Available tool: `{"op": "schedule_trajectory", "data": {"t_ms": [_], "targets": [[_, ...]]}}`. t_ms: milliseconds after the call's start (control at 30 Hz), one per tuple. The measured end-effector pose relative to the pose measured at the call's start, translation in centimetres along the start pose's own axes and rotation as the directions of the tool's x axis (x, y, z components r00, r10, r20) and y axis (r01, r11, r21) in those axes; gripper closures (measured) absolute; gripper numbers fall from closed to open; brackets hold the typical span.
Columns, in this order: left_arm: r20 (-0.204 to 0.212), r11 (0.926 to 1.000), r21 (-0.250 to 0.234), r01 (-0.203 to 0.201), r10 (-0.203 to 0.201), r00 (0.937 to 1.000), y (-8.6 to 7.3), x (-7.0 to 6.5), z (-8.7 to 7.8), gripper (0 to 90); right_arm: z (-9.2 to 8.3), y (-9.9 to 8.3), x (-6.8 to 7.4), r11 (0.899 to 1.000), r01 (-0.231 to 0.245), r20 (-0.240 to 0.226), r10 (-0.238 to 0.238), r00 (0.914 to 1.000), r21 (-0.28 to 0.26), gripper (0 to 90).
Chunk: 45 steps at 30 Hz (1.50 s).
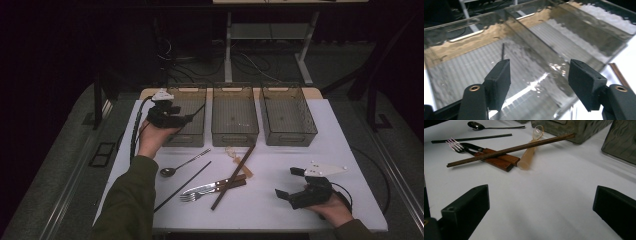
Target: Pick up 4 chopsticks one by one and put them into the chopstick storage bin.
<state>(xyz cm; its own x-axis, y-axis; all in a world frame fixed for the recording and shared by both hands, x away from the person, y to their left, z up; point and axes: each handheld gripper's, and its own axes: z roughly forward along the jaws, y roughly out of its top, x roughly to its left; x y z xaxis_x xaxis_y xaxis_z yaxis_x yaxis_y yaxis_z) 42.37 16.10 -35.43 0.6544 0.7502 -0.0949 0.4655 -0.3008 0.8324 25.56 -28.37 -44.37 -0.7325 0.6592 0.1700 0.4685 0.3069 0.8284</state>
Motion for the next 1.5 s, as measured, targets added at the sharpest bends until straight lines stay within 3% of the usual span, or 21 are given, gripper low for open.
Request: {"op": "schedule_trajectory", "data": {"t_ms": [133, 533, 767, 900, 1500], "targets": [[0.028, 0.9994, -0.001, -0.034, 0.034, 0.999, -0.7, -1.4, -0.7, 29.1, 0.0, 0.0, -0.1, 1.0, -0.003, -0.001, 0.003, 1.0, 0.001, 0.7], [0.091, 0.9992, -0.02, -0.036, 0.037, 0.9951, -4.4, -4.0, -2.3, 23.4, 0.2, 0.0, -0.4, 1.0, 0.0, 0.008, 0.0, 1.0, 0.005, 0.7], [0.094, 0.9996, -0.01, -0.028, 0.029, 0.9951, -6.3, -4.7, -2.9, 21.8, 0.4, 0.2, -1.0, 1.0, 0.012, -0.008, -0.012, 0.9999, 0.006, 0.7], [0.097, 0.9993, 0.001, -0.036, 0.036, 0.9946, -7.3, -5.3, -3.1, 20.5, 0.7, 0.2, -1.6, 1.0, -0.004, -0.026, 0.004, 0.9997, 0.015, 0.7], [0.086, 0.9972, -0.008, -0.074, 0.074, 0.9935, -10.3, -6.9, -5.2, 24.0, 0.4, -0.1, -1.1, 0.999, -0.02, -0.002, 0.02, 0.9998, 0.026, 0.7]]}}
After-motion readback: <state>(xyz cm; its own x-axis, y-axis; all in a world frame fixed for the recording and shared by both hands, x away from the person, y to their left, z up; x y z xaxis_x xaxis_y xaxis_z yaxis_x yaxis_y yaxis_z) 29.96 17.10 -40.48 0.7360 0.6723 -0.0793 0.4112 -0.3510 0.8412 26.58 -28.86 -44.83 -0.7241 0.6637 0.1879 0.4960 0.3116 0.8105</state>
